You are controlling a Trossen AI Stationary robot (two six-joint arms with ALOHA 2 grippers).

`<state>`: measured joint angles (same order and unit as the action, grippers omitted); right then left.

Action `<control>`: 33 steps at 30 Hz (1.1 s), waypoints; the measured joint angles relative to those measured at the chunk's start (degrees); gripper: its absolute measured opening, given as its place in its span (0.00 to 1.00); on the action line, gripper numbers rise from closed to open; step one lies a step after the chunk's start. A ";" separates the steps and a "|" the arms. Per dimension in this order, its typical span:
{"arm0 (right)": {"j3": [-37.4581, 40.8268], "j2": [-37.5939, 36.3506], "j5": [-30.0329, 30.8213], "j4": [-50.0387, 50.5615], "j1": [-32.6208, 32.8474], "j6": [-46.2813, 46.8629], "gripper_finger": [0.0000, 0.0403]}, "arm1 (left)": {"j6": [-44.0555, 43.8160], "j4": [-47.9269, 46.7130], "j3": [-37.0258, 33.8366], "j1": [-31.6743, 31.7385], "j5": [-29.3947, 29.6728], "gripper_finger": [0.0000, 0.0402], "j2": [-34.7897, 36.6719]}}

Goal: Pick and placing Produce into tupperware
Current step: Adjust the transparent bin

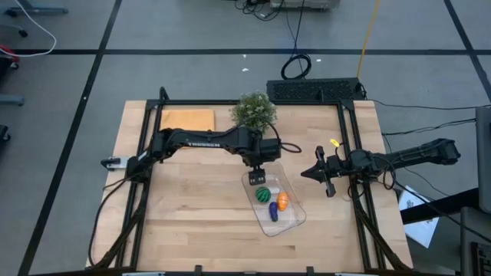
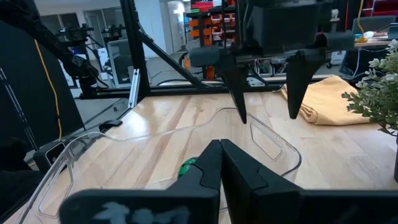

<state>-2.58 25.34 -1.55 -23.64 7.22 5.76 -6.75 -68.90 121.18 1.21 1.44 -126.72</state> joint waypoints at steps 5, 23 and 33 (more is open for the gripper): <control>0.00 0.00 0.01 -0.07 0.00 0.00 0.00 | -0.69 0.24 -0.07 0.00 0.35 0.76 0.04; 0.01 0.02 0.02 -0.09 0.00 0.02 0.00 | 0.64 1.68 -0.25 1.18 -0.11 0.76 -0.46; -0.01 0.02 0.01 -0.08 0.00 0.16 0.00 | 0.42 2.74 -2.66 1.18 -2.48 0.76 -0.50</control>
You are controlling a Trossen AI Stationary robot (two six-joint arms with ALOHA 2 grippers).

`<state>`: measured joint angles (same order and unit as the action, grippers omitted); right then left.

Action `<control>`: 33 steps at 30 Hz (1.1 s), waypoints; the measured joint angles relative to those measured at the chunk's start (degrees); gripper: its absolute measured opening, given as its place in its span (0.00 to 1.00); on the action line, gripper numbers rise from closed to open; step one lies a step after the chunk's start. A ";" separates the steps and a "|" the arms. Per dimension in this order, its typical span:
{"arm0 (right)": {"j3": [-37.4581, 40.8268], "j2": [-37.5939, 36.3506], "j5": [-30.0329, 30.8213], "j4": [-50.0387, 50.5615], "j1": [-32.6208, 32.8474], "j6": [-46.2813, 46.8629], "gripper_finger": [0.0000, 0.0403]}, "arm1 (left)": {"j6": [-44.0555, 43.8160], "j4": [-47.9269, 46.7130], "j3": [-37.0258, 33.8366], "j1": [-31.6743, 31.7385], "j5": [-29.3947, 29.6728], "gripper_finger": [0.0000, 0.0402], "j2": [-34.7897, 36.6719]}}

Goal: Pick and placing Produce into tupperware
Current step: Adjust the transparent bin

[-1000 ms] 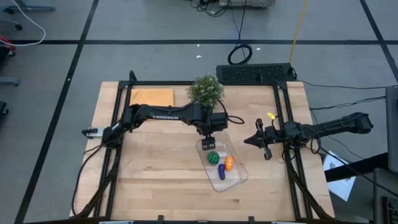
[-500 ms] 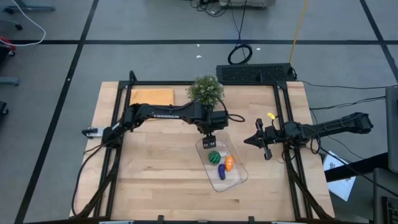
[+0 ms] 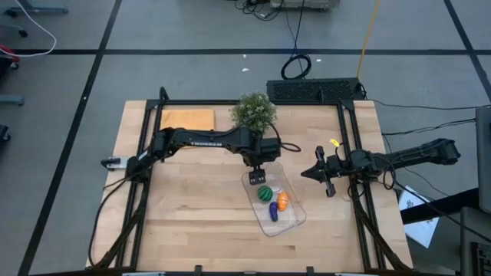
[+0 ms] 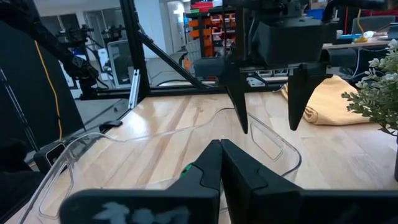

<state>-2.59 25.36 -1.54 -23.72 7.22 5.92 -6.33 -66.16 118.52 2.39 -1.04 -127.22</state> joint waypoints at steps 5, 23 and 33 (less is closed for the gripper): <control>0.01 0.00 0.01 0.01 -0.01 0.48 0.00 | -0.90 -0.65 -0.13 -0.17 0.00 0.79 0.00; 0.01 0.00 0.02 0.01 -0.02 0.46 0.00 | -2.25 -3.31 -2.31 -0.96 -0.53 0.80 0.00; 0.01 0.00 0.02 -0.01 -0.02 0.46 0.00 | -2.93 -1.08 -7.04 -0.81 -0.44 0.79 0.09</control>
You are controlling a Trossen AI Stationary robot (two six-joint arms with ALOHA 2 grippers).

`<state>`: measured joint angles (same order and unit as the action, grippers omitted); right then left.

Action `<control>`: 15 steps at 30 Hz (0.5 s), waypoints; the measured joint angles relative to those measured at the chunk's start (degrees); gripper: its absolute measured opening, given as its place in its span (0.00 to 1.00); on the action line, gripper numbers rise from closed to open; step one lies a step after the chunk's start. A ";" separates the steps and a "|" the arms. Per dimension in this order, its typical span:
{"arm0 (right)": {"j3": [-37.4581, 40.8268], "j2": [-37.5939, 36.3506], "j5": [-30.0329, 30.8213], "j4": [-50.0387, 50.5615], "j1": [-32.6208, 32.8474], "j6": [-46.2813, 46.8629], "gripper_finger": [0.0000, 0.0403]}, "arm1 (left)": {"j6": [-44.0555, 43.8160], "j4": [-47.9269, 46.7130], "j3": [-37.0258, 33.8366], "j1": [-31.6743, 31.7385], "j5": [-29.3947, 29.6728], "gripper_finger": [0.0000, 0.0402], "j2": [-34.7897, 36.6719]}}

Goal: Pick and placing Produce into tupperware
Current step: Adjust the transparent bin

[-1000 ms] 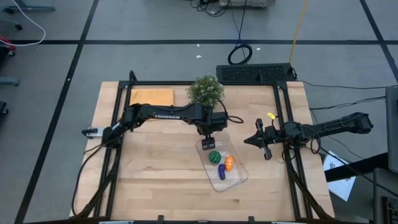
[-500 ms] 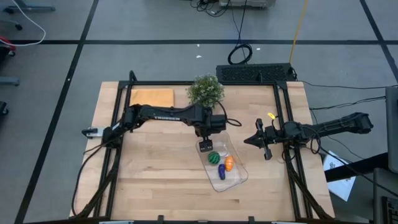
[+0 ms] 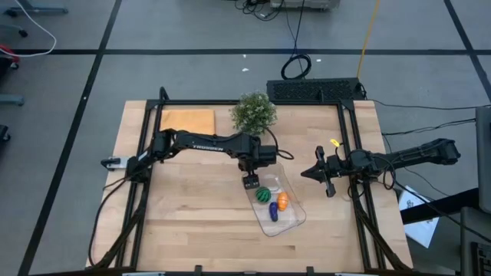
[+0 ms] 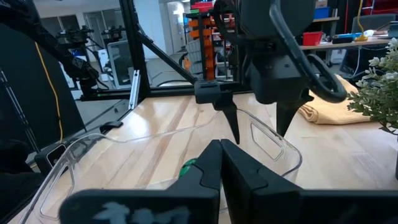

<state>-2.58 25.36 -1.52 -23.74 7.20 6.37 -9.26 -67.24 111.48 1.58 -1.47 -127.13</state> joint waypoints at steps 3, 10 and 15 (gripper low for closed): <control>0.01 0.00 0.00 -0.01 0.00 0.00 0.00 | -0.56 0.63 -0.02 0.04 0.02 0.76 0.00; 0.00 -0.01 0.00 -0.03 0.01 0.00 0.00 | -1.50 0.91 -0.02 0.11 0.02 0.61 0.00; 0.01 0.00 0.00 -0.03 0.01 0.00 0.00 | -1.81 1.13 -0.02 0.11 0.00 0.43 0.00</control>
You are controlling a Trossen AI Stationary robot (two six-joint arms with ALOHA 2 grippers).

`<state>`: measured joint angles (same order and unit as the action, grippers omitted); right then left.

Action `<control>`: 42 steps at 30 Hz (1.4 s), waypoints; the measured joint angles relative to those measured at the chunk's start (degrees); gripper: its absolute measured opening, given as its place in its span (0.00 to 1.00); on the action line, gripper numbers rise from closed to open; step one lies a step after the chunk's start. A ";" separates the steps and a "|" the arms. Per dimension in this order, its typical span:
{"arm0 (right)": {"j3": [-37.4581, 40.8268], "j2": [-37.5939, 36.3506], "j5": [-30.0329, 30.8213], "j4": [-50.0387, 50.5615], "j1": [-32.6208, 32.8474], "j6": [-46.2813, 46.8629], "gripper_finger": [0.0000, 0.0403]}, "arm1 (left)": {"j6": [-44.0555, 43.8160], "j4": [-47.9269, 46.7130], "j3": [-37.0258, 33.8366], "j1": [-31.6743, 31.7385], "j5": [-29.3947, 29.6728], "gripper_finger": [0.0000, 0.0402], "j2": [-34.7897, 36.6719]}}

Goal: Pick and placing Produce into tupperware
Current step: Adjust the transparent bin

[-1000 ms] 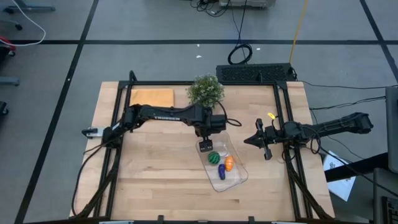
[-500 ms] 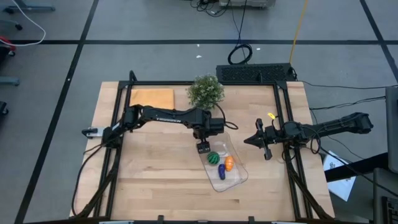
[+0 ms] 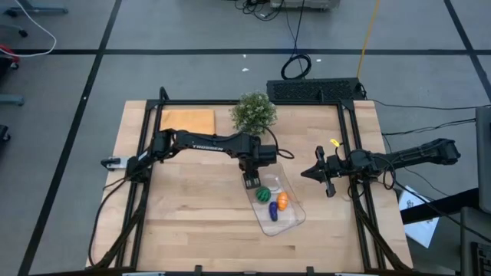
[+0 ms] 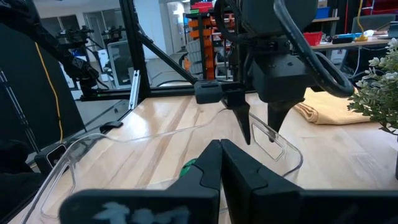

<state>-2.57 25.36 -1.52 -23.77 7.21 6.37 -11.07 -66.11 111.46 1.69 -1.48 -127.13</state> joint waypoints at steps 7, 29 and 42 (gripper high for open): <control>0.00 0.00 0.00 -0.02 -0.01 0.00 0.00 | 0.04 0.26 0.00 0.00 0.02 0.20 0.00; -0.01 0.00 -0.05 -0.80 0.01 0.11 0.00 | -4.39 -0.61 0.02 -0.02 0.39 0.01 0.00; -0.32 0.23 -9.69 -5.70 3.10 -0.04 0.00 | -5.64 -0.92 0.04 0.85 2.16 0.00 0.00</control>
<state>-2.88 25.59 -11.21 -29.47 10.31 6.34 -16.71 -67.02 111.50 2.54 0.69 -127.13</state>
